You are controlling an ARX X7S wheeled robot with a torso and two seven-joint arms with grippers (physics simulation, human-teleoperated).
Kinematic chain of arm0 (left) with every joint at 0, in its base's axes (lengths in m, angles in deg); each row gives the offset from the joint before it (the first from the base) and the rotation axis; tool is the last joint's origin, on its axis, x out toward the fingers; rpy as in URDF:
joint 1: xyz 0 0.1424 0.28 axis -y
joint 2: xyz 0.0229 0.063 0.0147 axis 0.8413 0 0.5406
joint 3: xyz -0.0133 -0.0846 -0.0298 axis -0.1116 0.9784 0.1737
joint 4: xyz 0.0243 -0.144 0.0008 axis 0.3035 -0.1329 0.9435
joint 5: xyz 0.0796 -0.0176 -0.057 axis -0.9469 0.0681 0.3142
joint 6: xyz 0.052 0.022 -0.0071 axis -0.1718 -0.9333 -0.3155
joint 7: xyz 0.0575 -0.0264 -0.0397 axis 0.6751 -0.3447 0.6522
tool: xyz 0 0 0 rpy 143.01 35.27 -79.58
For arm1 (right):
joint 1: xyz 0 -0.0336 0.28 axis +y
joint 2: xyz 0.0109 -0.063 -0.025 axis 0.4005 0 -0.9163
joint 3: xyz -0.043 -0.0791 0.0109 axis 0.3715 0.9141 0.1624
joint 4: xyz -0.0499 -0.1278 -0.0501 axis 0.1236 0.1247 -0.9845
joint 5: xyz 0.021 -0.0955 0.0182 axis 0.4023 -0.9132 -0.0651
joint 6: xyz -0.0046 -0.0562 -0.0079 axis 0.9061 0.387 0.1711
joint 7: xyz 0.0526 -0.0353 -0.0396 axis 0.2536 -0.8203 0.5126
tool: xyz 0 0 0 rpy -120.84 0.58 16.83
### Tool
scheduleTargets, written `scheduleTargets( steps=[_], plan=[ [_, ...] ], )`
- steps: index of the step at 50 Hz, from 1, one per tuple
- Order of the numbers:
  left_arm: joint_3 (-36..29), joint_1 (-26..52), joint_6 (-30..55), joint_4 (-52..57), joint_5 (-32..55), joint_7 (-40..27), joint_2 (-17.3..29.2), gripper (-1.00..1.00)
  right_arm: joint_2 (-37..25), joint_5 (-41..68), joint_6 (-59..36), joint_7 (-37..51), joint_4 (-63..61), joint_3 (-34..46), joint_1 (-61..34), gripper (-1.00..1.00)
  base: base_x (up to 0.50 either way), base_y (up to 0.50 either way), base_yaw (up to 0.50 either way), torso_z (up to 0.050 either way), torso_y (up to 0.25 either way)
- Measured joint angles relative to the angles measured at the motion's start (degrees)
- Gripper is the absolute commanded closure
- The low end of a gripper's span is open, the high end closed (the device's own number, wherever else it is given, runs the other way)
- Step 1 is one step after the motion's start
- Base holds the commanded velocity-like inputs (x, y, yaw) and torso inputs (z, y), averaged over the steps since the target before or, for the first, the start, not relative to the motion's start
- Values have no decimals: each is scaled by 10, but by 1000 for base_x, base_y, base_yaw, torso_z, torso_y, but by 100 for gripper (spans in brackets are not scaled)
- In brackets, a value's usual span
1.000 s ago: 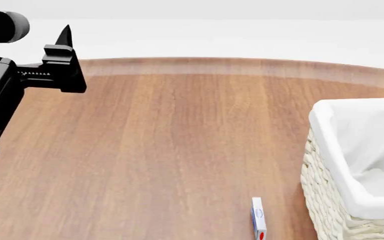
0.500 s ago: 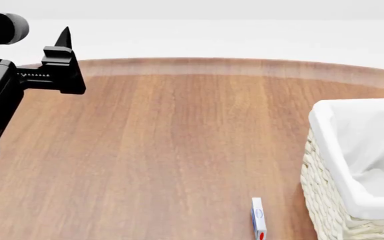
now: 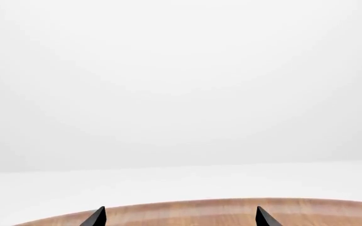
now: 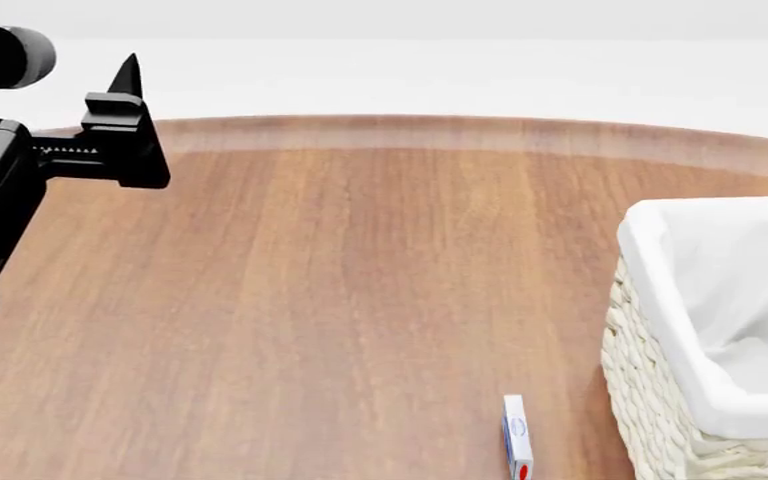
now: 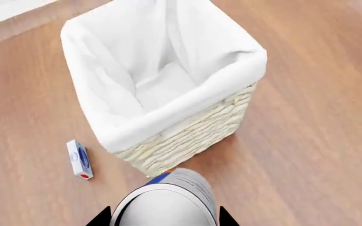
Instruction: Pick up the alphabet soup and the cream cheese box, and put them in the basket.
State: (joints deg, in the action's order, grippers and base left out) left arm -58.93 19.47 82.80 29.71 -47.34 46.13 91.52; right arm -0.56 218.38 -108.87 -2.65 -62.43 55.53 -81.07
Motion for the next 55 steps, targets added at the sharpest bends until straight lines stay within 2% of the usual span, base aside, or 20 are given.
scheduleTargets(
  steps=[10, 18, 25, 37, 55],
  plan=[
    [-2, 1, -1, -1, 2, -2, 1, -100, -40, 13, 23, 20, -9, 85, -107, 100, 0, 0, 0, 0, 0],
    [-3, 1, -3, -1, 3, -3, 2, -100, -36, -48, 5, -1, -13, 140, -207, 100, 0, 0, 0, 0, 0],
    [-5, -1, -6, -4, 4, -4, 2, -100, 7, -148, -19, -62, 11, 195, -294, 100, 0, 0, 0, 0, 0],
    [-10, -4, -14, -12, 4, -4, 2, -100, 109, -351, -17, -216, 109, 295, -398, 100, 0, 0, 0, 0, 0],
    [-15, -6, -26, -24, 3, -4, 5, -100, 208, -550, 59, -372, 309, 386, -458, 100, 0, 0, 0, 0, 1]
  ],
)
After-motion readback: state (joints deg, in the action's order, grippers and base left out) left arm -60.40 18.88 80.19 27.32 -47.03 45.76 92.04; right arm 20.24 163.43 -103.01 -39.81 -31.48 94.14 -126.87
